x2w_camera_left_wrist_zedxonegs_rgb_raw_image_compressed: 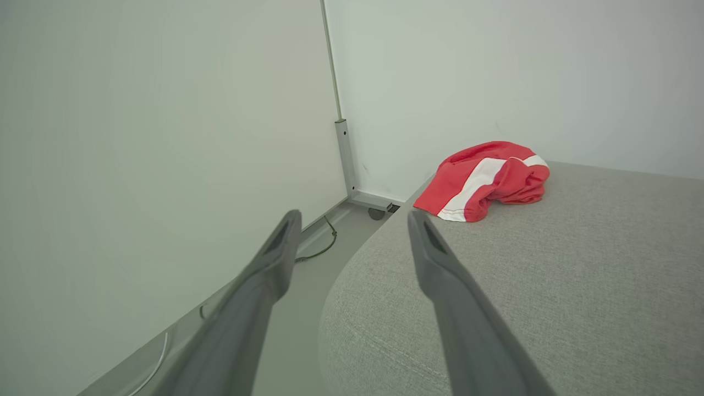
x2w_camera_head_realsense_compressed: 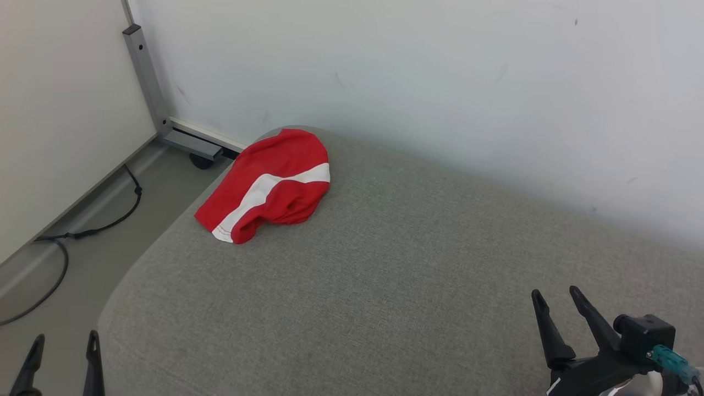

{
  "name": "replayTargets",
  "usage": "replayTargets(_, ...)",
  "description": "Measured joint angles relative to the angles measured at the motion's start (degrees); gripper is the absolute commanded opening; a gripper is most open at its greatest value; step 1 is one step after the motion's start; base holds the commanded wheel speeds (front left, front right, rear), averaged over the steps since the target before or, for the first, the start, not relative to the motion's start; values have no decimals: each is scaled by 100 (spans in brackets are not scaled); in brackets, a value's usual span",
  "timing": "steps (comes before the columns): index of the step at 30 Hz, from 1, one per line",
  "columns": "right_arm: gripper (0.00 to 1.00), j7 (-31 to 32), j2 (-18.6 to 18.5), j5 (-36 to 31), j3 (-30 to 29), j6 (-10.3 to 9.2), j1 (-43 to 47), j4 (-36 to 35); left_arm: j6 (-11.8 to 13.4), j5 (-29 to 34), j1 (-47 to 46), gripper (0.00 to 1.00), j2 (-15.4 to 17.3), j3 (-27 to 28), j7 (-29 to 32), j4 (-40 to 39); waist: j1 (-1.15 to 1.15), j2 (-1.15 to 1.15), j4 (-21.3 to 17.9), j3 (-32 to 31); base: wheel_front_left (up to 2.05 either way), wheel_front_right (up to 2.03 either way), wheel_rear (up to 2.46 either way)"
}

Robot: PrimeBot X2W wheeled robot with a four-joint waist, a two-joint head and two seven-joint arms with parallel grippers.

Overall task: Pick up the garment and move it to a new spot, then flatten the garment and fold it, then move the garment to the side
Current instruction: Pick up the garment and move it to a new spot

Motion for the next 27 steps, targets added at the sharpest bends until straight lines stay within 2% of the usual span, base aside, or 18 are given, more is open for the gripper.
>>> replayTargets(12,100,143,-122,-3,130,0,-214,-121,-294,-86,-1014,100,240,-116,141,176,0,0,-487,176,0,0,0)
replayTargets(22,100,231,-280,-27,180,0,-501,-248,-647,-505,-2316,100,346,-15,59,1150,0,0,-1243,494,0,0,0)
replayTargets(27,100,237,-330,-47,175,0,-617,-309,-778,-609,-3002,100,567,57,107,1837,1,0,-1662,674,0,0,0)
